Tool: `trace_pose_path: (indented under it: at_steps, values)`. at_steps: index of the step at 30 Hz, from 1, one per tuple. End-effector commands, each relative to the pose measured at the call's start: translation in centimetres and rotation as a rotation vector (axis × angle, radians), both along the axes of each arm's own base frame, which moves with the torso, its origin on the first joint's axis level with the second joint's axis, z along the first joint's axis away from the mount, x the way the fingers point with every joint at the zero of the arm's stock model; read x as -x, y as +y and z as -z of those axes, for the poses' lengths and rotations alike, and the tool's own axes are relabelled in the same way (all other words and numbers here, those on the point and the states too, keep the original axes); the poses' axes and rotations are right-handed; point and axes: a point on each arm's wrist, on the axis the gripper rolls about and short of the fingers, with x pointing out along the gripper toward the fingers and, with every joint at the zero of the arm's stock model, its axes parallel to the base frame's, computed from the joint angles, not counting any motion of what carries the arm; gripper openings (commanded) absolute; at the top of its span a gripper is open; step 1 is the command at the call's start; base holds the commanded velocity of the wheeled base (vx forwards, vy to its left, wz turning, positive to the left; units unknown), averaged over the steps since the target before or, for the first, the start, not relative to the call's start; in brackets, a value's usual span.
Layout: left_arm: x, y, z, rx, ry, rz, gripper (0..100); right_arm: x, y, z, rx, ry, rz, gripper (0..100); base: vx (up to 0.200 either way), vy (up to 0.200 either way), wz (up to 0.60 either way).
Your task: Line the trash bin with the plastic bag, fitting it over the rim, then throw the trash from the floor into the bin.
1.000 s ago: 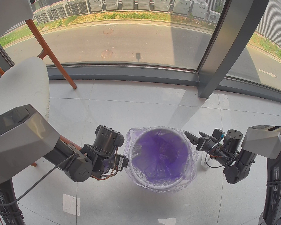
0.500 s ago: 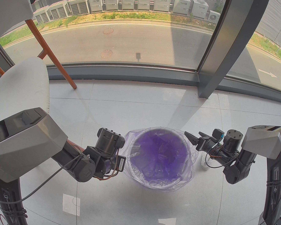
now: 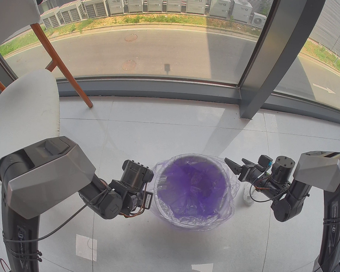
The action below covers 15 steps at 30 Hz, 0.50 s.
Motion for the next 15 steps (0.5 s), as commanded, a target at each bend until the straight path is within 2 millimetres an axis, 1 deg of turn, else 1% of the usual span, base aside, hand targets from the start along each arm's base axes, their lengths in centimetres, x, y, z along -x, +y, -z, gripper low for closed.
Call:
trace_pose_path:
  at_steps: [1, 7, 11, 14, 15]
  values:
    - [-0.5, -0.2, 2.0, -0.017, 0.033, -0.005, 0, 0.1, 0.1, 0.0, -0.001, -0.002, -0.003, 100, 0.000, 0.000, 0.00]
    - [-0.6, -0.2, 2.0, -0.017, 0.032, -0.005, 0, 0.2, 0.3, 0.2, 0.004, 0.005, -0.008, 100, 0.000, 0.000, 0.00]
    - [-0.8, -0.3, 1.5, -0.010, 0.014, -0.004, 0, 0.1, 0.2, 0.4, 0.014, 0.003, -0.005, 100, 0.000, 0.000, 0.00]
    - [-0.4, -0.3, 0.9, -0.006, 0.008, 0.001, 0, 0.1, 0.2, 0.5, 0.015, 0.006, -0.005, 100, 0.000, 0.000, 0.00]
    - [-0.3, -0.3, 1.0, -0.009, 0.013, 0.002, 100, 0.1, 0.2, 0.5, 0.015, 0.006, -0.005, 100, 0.000, 0.000, 0.00]
